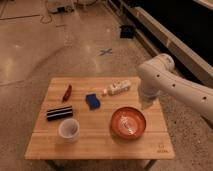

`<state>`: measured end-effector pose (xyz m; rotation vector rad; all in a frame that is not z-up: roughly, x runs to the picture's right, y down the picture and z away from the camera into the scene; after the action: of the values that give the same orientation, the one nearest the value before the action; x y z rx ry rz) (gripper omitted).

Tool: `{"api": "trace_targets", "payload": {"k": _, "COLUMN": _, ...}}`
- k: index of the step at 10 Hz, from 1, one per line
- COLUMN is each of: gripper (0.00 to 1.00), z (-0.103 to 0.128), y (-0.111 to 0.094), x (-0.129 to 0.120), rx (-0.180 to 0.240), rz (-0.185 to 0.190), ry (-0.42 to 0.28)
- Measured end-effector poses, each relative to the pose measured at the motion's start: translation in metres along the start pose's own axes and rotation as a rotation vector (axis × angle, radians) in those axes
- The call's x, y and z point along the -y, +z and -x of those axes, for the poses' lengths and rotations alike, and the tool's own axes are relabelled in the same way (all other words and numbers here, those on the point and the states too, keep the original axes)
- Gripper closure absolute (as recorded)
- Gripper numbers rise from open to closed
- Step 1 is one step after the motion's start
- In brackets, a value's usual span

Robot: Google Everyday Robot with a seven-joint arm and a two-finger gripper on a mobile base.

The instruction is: Place the pepper in the ceramic cup

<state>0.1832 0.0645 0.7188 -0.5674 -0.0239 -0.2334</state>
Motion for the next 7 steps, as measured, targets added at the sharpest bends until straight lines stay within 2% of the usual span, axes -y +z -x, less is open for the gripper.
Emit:
{"api": "trace_targets", "payload": {"k": 2, "gripper": 0.59, "z": 0.005, "y": -0.003, "x": -0.002, "rx": -0.006, "rz": 0.006, "ry": -0.022}}
{"api": "trace_targets", "payload": {"k": 4, "gripper": 0.59, "z": 0.019, "y": -0.002, "x": 0.012, "rx": -0.002, "rz": 0.001, "ry": -0.060}}
{"api": "trace_targets", "payload": {"k": 6, "gripper": 0.59, "z": 0.014, "y": 0.004, "x": 0.011, "rx": -0.017, "rz": 0.009, "ry": -0.146}}
{"api": "trace_targets", "payload": {"k": 7, "gripper": 0.59, "z": 0.016, "y": 0.003, "x": 0.011, "rx": -0.011, "rz": 0.006, "ry": -0.142}}
